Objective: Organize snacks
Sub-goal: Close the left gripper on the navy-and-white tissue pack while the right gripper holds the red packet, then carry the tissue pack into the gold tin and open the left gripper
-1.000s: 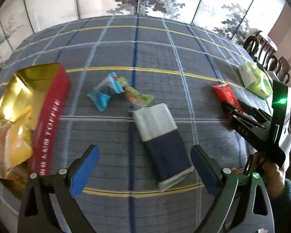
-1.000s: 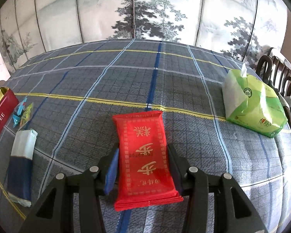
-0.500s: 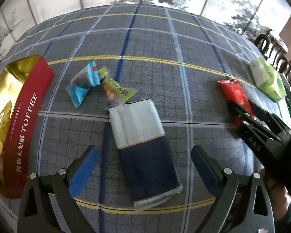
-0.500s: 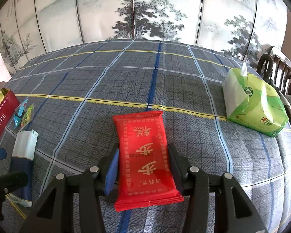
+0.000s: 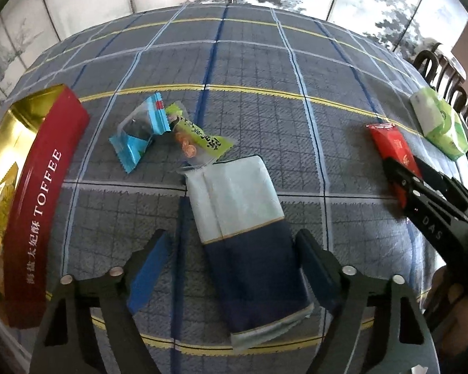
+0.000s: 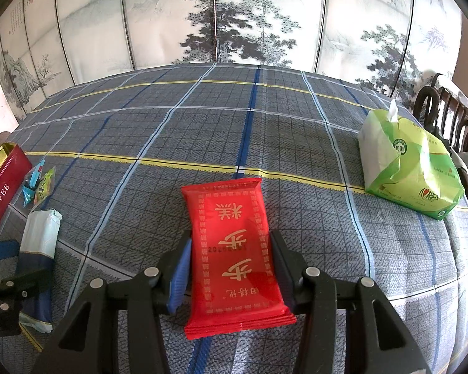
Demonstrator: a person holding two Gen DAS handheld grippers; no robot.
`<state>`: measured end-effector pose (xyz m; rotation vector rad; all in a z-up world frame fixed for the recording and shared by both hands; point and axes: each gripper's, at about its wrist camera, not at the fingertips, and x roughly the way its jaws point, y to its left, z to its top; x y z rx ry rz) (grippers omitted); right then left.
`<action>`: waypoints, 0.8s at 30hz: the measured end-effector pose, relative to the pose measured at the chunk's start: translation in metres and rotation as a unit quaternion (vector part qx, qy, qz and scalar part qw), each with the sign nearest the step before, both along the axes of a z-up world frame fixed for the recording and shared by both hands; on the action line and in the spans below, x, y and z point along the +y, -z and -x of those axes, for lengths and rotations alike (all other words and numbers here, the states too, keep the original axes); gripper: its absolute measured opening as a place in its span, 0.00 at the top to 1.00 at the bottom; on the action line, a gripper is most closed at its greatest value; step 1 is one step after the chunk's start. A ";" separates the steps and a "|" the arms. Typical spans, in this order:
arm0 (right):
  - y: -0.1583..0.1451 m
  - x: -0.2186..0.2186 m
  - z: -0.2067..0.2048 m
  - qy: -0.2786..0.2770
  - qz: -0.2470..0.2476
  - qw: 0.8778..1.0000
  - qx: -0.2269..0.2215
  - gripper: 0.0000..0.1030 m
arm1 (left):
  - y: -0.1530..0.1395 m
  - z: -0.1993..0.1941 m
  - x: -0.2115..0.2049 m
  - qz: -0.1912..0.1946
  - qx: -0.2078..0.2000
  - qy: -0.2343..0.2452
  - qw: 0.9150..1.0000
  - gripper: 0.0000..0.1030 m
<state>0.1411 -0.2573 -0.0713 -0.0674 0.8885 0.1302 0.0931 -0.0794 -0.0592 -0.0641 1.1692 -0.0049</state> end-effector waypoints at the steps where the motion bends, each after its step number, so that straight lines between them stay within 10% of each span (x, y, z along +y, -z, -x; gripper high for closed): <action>1: 0.000 0.000 0.000 0.000 0.000 1.000 0.000 0.52 | 0.000 0.000 0.000 -0.005 -0.002 0.004 1.000 0.32; 7: 0.000 0.000 0.000 0.000 0.000 1.000 0.000 0.52 | -0.002 0.002 0.005 -0.018 -0.013 0.017 1.000 0.51; 24: 0.000 0.000 0.000 0.000 0.000 1.000 0.000 0.52 | -0.006 0.015 0.009 -0.012 -0.007 0.066 0.998 0.53</action>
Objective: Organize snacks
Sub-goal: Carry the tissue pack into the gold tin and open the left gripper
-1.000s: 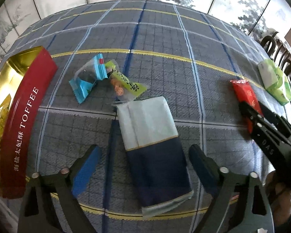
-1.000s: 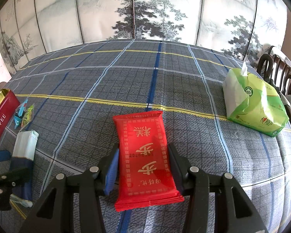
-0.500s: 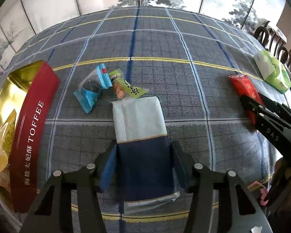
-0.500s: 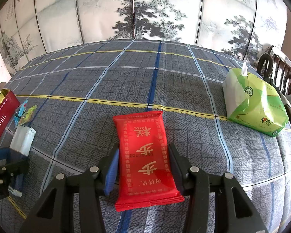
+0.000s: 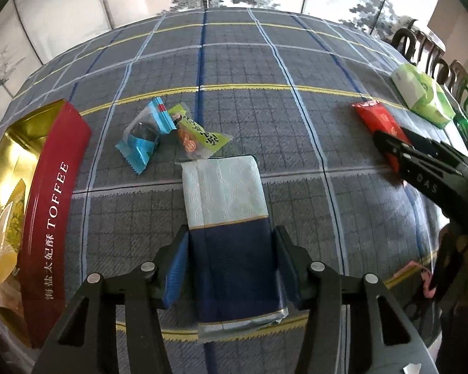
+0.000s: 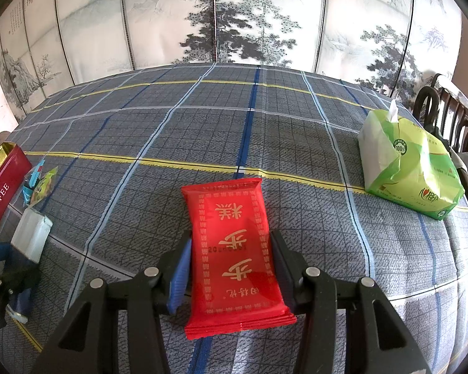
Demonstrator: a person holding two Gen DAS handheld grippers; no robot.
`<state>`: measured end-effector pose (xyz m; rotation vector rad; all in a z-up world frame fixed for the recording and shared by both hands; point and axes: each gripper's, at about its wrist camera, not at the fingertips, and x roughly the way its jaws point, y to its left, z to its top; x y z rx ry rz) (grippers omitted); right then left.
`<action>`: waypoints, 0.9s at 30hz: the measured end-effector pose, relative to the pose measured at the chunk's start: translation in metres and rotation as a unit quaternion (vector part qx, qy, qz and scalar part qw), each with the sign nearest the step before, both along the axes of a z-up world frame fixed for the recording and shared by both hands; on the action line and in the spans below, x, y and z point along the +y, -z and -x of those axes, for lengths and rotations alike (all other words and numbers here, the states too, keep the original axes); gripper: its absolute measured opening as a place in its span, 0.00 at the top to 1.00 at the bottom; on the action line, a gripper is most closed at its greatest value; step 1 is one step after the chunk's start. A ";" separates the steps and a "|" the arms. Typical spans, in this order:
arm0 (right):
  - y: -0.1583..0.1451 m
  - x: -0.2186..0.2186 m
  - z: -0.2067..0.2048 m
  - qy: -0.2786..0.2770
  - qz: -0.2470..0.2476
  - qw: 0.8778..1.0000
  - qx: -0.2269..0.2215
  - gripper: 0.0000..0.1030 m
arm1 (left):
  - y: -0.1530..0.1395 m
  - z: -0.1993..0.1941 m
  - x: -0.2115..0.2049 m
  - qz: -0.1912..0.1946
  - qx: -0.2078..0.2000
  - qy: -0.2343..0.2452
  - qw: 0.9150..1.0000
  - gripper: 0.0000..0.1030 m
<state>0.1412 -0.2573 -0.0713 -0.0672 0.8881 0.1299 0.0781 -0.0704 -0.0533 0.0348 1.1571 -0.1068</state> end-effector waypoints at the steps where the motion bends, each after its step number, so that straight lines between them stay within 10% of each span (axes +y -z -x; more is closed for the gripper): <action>1: 0.000 0.000 0.000 0.000 0.000 1.000 0.000 0.52 | -0.001 0.002 0.000 -0.001 0.001 0.005 1.000 0.53; 27: 0.000 0.000 0.000 0.000 0.000 1.000 0.000 0.52 | -0.086 0.034 0.046 -0.025 -0.084 0.042 0.995 0.53</action>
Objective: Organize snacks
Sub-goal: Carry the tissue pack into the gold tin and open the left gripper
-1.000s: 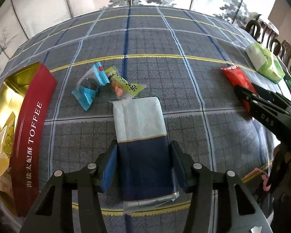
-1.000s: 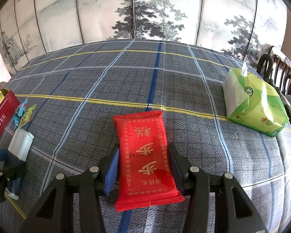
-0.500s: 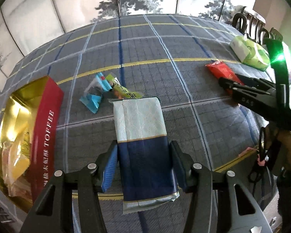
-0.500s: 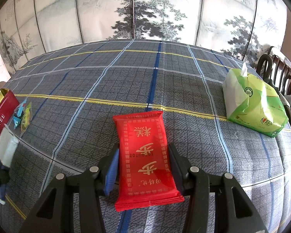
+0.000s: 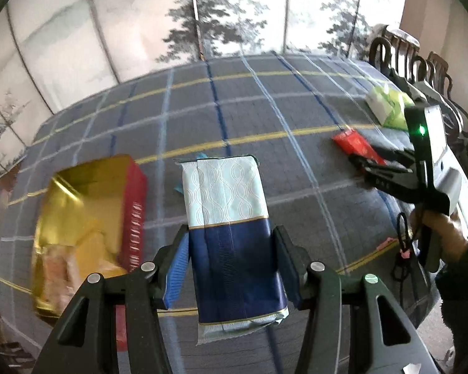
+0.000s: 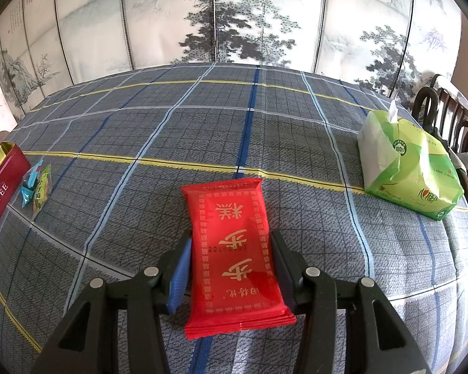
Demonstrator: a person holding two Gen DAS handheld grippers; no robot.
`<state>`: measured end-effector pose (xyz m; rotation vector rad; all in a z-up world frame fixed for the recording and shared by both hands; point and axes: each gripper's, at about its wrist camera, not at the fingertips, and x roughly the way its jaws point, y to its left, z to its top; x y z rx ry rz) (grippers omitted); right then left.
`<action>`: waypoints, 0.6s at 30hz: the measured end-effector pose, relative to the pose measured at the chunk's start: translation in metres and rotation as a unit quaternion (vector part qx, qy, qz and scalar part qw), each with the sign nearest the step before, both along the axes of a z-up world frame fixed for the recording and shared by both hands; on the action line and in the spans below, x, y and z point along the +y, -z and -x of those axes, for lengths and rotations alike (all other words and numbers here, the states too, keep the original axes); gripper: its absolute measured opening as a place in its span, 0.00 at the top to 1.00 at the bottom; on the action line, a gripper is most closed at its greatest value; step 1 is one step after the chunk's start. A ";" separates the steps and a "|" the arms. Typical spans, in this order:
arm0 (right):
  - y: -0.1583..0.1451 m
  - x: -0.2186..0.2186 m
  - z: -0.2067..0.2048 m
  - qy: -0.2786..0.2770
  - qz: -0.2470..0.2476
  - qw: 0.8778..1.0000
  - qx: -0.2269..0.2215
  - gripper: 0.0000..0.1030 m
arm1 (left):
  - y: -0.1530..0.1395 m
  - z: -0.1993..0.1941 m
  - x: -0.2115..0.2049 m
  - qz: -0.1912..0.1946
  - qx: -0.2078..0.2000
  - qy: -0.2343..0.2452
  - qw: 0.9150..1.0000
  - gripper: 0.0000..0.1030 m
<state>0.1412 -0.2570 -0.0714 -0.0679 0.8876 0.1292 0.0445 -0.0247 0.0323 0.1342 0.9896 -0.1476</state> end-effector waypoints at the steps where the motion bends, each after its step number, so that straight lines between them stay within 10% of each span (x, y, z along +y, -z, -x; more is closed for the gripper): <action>1: 0.000 0.000 0.000 0.000 0.000 1.000 0.000 0.52 | -0.004 0.000 0.007 -0.001 -0.002 -0.005 1.000 0.53; 18: 0.000 0.000 0.000 0.000 0.000 1.000 0.000 0.52 | -0.003 -0.013 0.152 -0.033 0.008 -0.097 0.995 0.53</action>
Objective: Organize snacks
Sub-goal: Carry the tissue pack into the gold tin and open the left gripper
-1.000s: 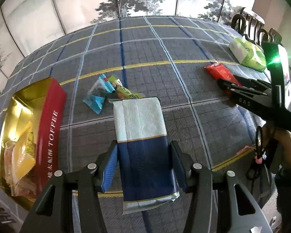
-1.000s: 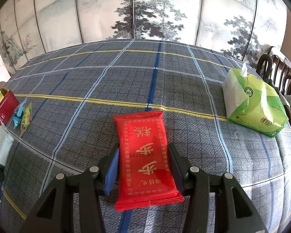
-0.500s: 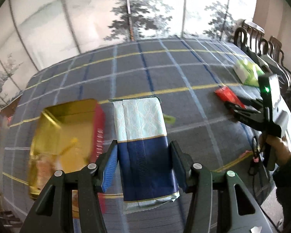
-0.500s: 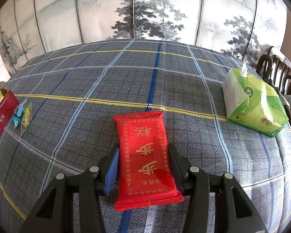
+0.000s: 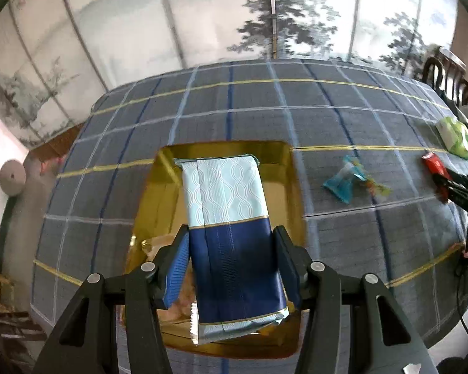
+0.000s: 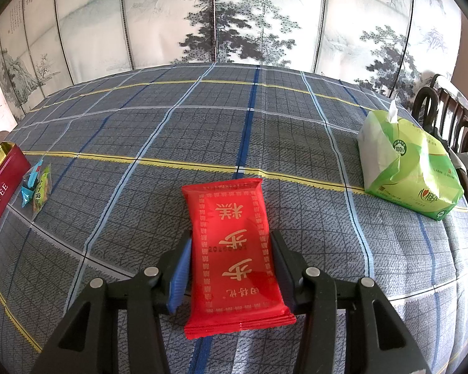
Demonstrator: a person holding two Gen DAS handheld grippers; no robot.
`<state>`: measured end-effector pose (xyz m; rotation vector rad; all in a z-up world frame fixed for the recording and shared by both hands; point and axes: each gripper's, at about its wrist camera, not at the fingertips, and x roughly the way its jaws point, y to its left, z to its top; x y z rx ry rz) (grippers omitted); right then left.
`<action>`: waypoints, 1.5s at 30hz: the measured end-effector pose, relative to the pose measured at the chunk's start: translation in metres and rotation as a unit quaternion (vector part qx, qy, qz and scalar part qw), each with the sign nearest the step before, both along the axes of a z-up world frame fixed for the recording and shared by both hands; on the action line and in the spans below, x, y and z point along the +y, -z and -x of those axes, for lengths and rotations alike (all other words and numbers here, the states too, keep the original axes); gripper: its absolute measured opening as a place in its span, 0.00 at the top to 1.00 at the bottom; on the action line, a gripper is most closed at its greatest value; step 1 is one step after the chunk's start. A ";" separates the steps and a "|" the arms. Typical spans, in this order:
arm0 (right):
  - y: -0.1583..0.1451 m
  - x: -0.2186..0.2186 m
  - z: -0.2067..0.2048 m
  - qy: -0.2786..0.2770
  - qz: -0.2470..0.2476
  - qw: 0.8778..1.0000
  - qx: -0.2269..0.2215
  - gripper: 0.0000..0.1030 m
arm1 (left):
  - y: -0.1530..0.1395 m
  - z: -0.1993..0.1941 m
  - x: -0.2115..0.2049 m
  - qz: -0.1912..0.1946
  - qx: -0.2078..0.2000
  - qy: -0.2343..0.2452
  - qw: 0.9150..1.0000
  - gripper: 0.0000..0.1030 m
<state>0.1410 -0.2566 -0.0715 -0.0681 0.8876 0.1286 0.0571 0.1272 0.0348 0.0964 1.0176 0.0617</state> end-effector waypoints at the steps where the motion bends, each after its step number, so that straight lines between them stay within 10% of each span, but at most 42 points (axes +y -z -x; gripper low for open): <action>1: 0.000 0.000 0.000 0.000 0.000 1.000 0.000 0.52 | 0.003 -0.002 0.005 -0.001 0.004 0.000 1.000 0.53; 45: 0.000 0.001 0.000 0.001 0.001 1.000 0.000 0.52 | 0.051 -0.005 0.045 -0.054 0.054 -0.009 0.997 0.43</action>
